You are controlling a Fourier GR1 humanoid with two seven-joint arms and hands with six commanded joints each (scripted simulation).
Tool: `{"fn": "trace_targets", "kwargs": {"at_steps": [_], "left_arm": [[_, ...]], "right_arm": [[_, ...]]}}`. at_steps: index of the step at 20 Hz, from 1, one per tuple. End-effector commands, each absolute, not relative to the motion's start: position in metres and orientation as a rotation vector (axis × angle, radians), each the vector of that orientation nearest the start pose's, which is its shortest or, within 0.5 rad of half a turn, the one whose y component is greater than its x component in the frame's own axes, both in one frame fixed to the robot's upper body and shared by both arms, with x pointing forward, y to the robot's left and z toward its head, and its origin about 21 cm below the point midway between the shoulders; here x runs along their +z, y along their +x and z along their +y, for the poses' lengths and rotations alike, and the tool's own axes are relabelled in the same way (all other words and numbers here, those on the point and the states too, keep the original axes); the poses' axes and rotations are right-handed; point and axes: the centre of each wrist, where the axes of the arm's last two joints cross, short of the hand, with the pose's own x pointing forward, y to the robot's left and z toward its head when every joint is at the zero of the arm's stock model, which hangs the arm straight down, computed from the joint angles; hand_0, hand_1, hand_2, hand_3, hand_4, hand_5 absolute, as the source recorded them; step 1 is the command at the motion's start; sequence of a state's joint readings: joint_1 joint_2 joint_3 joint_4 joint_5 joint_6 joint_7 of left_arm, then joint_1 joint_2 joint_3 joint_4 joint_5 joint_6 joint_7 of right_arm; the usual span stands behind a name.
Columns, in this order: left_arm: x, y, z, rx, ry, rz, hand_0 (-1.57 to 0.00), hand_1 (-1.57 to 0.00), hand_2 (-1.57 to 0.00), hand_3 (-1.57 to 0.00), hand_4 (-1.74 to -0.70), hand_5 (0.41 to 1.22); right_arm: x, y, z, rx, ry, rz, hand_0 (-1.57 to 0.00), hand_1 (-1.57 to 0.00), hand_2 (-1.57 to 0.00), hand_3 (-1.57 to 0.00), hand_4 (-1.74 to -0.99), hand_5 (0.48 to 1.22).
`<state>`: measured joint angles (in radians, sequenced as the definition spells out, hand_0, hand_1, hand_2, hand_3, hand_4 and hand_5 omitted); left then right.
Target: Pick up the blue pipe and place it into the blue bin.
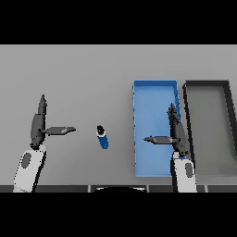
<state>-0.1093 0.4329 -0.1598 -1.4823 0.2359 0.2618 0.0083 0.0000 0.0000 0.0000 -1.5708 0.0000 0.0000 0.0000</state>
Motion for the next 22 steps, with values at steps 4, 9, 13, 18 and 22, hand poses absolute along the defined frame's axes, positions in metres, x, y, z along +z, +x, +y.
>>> {"fn": "trace_targets", "kwargs": {"at_steps": [4,9,13,18,22], "left_arm": [[0.027,0.272,0.292,-0.087,0.25,-1.559,0.0,0.0,0.0,0.0,-0.97,0.594],[0.037,0.265,0.319,-0.449,0.123,-1.563,0.0,0.0,0.0,0.0,-0.97,0.596],[0.04,0.265,0.325,-0.537,0.074,-1.55,0.0,0.0,0.0,0.0,-0.97,0.598],[0.049,0.249,0.318,-0.682,-0.076,-1.566,0.0,0.0,0.0,0.0,-0.98,0.578],[0.05,0.232,0.29,-0.811,-0.137,-1.441,0.0,0.0,0.0,0.0,-1.02,0.512]], "right_arm": [[-0.003,0.247,-0.228,0.0,0.0,-1.572,0.0,0.0,0.0,0.0,-1.21,0.594],[0.008,0.235,-0.238,0.333,-0.128,-1.671,0.0,0.0,0.0,0.0,-1.198,0.589],[0.012,0.232,-0.24,0.404,-0.157,-1.664,0.0,0.0,0.0,0.0,-1.191,0.587],[0.019,0.231,-0.24,0.397,-0.148,-1.65,0.0,0.0,0.0,0.0,-1.194,0.579],[0.021,0.229,-0.236,0.389,-0.121,-1.661,0.0,0.0,0.0,0.0,-1.225,0.58]]}}
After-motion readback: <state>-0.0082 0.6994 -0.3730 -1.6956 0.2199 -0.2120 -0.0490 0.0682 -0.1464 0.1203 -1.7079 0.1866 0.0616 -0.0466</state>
